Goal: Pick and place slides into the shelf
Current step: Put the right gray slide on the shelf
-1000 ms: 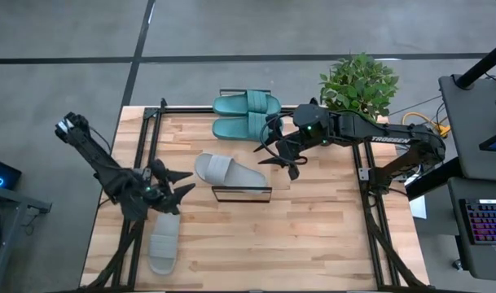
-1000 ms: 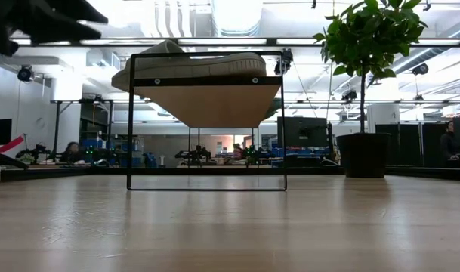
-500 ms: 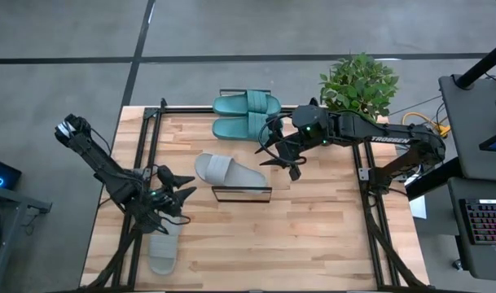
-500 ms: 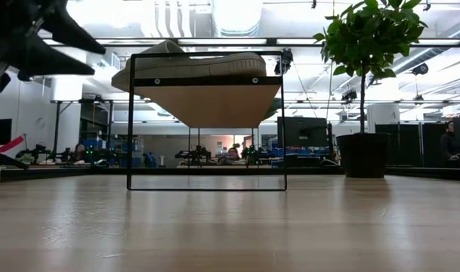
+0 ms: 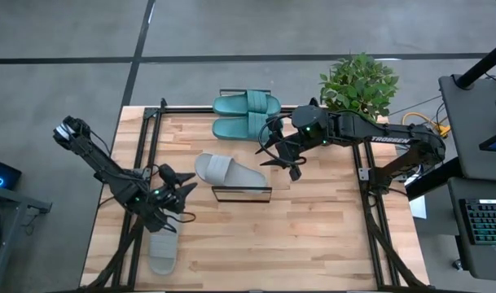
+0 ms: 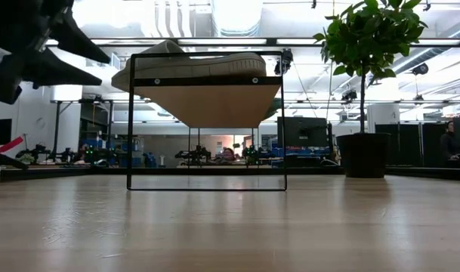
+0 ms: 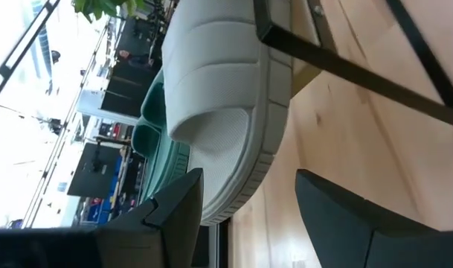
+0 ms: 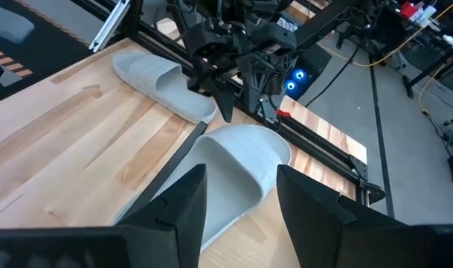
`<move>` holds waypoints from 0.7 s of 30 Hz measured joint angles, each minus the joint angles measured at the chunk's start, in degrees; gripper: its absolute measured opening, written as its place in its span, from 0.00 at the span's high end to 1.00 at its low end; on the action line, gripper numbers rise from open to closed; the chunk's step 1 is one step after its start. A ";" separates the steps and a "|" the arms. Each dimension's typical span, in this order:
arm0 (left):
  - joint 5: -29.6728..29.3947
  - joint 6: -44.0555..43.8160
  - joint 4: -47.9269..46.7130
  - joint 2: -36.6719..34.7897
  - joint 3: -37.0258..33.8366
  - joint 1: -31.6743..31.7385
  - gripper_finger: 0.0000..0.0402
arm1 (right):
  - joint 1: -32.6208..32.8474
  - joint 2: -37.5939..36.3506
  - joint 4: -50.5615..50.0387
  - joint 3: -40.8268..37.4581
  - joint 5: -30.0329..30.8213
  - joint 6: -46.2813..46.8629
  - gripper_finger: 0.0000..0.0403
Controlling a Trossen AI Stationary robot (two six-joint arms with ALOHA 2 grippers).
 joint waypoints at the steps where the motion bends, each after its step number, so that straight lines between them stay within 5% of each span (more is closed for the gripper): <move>1: -0.03 0.08 0.04 0.08 -0.02 0.35 0.51 | 0.00 0.00 0.00 0.00 0.00 0.00 0.62; 21: -1.02 2.49 0.53 2.61 -0.54 6.50 0.51 | 0.00 0.02 -0.31 -0.03 0.00 0.33 0.63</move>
